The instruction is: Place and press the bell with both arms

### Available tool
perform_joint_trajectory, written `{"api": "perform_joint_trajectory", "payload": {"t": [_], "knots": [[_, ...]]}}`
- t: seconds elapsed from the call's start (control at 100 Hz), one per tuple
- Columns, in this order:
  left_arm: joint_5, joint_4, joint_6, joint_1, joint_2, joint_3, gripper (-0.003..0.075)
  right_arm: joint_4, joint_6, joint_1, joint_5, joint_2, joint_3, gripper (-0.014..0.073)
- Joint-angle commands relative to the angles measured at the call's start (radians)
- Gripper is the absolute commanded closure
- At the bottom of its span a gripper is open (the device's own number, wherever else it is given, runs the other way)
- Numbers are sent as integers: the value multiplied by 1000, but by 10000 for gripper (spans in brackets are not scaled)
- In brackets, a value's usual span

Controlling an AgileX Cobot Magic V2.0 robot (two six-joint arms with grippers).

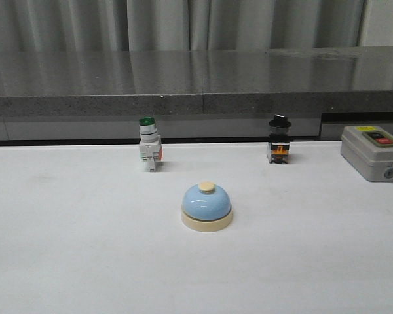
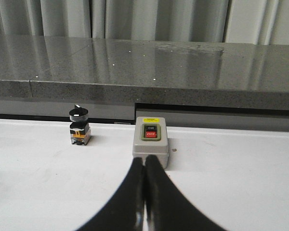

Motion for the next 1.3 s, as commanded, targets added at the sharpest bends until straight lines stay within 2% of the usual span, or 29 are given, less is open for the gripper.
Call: {"api": "perform_joint_trajectory", "payload": {"t": [0.0, 1.05, 1.29], "knots": [[-166, 2, -11, 0, -31, 29, 741, -8, -5, -4, -74, -16, -16, 653], [-160, -12, -11, 0, -31, 44, 741, -12, -5, -4, -73, -14, -17, 653], [-160, -12, -11, 0, -31, 44, 741, -20, -5, -4, 70, 19, -141, 653]]}}
